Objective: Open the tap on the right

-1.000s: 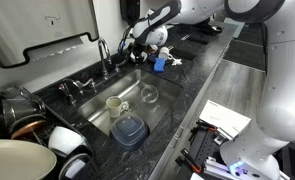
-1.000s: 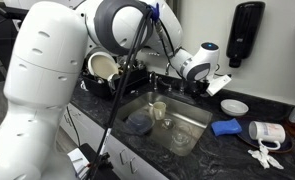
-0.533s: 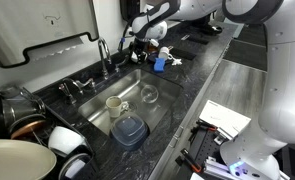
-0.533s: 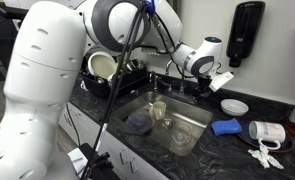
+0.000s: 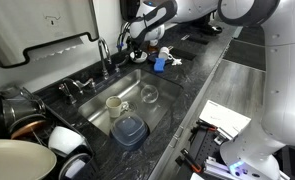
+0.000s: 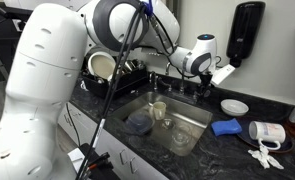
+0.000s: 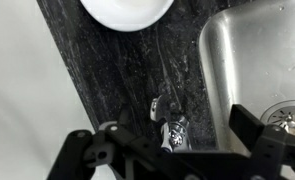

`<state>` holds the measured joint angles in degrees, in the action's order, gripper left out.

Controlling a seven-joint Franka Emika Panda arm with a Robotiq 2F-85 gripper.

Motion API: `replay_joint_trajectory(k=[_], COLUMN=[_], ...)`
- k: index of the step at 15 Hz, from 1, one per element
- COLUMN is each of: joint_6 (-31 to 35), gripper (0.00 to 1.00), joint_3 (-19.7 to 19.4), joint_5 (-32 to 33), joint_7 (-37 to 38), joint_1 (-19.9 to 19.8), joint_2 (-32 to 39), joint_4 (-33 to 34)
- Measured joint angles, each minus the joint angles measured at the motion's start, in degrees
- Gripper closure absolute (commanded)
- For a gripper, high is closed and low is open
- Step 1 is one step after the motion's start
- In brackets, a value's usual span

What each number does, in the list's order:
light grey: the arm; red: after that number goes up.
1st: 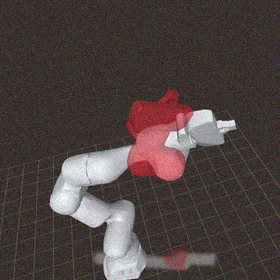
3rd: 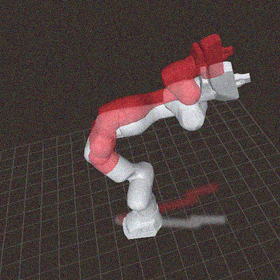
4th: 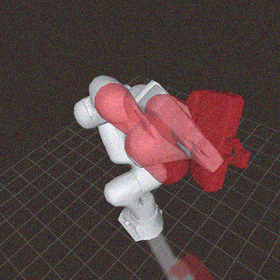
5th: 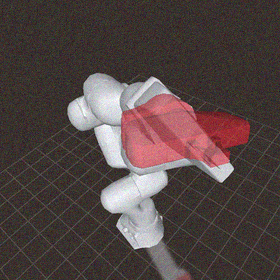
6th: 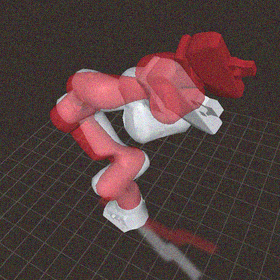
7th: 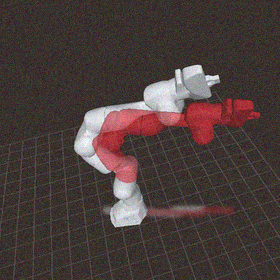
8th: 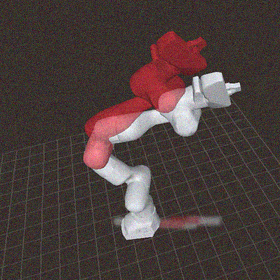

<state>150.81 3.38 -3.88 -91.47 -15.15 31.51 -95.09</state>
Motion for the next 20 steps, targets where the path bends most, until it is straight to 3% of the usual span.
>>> replay_joint_trajectory(k=[7, 10, 15, 20], joint_6=[-2.2, -8.8, -22.7, -28.5], gripper=[0.00, 0.00, 0.00, 0.00], joint_3=[2.4, 4.8, 3.9, 3.4], joint_5=[-0.8, -2.9, -2.1, -2.4], joint_7=[-0.3, -3.5, -4.0, -4.9], joint_1=[-1.2, -2.7, -2.0, -1.1], joint_2=[5.1, 5.4, 4.8, 4.7], joint_4=[4.4, 6.0, 9.8, 10.9])
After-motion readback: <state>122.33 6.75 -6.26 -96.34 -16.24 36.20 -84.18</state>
